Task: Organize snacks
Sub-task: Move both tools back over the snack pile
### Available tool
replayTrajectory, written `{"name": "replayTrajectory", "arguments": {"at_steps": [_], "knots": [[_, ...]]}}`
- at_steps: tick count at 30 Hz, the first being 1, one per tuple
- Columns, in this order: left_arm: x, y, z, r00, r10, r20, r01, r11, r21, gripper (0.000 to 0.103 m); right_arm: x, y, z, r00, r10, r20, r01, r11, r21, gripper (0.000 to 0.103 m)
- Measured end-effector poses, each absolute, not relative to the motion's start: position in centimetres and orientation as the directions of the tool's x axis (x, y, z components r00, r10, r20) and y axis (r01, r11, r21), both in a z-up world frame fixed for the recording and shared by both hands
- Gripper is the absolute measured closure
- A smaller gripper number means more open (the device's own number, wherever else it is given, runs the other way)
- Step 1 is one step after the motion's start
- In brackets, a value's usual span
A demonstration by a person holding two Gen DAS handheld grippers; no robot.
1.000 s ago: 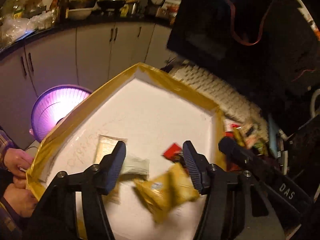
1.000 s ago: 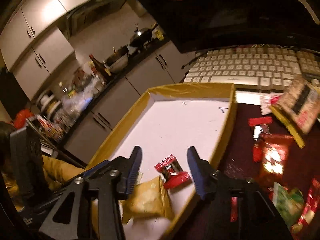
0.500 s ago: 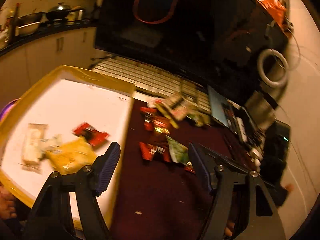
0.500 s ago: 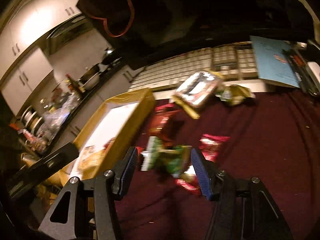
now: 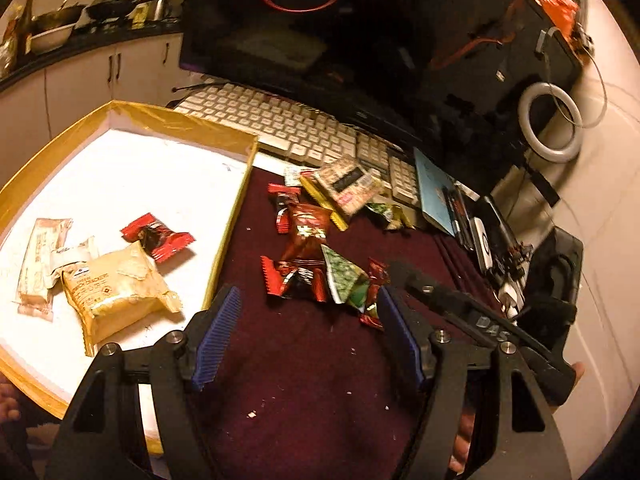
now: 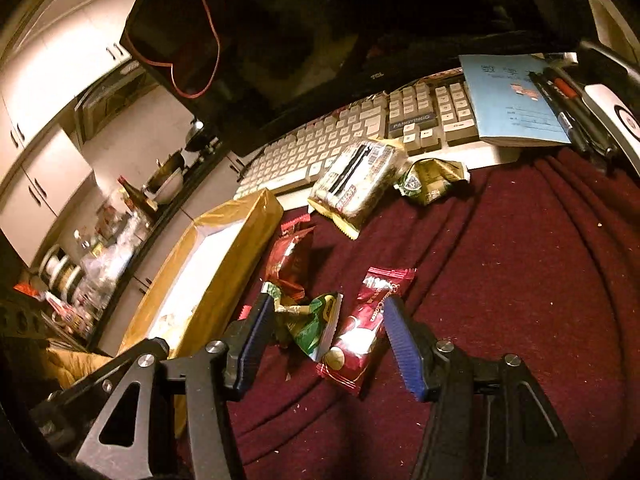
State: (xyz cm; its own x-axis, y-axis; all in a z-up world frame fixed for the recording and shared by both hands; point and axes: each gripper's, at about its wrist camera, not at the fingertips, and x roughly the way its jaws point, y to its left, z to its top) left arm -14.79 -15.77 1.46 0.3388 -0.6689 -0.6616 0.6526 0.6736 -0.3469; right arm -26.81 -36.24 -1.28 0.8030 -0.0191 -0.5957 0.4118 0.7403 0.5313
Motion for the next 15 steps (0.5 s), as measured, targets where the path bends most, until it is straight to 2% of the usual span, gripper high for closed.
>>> {"name": "replayTrajectory", "arguments": {"at_steps": [5, 10, 12, 15], "knots": [[-14.1, -15.2, 1.6, 0.344, -0.663, -0.665, 0.632, 0.687, -0.358, 0.033, -26.5, -36.7, -1.6, 0.798, -0.015, -0.603, 0.424, 0.725, 0.543, 0.033], [-14.1, -15.4, 1.7, 0.346, -0.649, -0.677, 0.633, 0.695, -0.342, 0.033, -26.1, -36.6, -2.2, 0.738, -0.078, -0.67, 0.51, 0.715, 0.478, 0.035], [-14.2, -15.4, 1.9, 0.347, -0.655, -0.671, 0.637, 0.69, -0.344, 0.033, -25.6, -36.6, -2.5, 0.712, -0.082, -0.698, 0.53, 0.714, 0.457, 0.052], [-14.5, -15.8, 1.9, 0.348, -0.646, -0.679, 0.648, 0.69, -0.323, 0.033, -24.8, -35.2, -2.3, 0.668, -0.122, -0.734, 0.535, 0.765, 0.36, 0.056]]}}
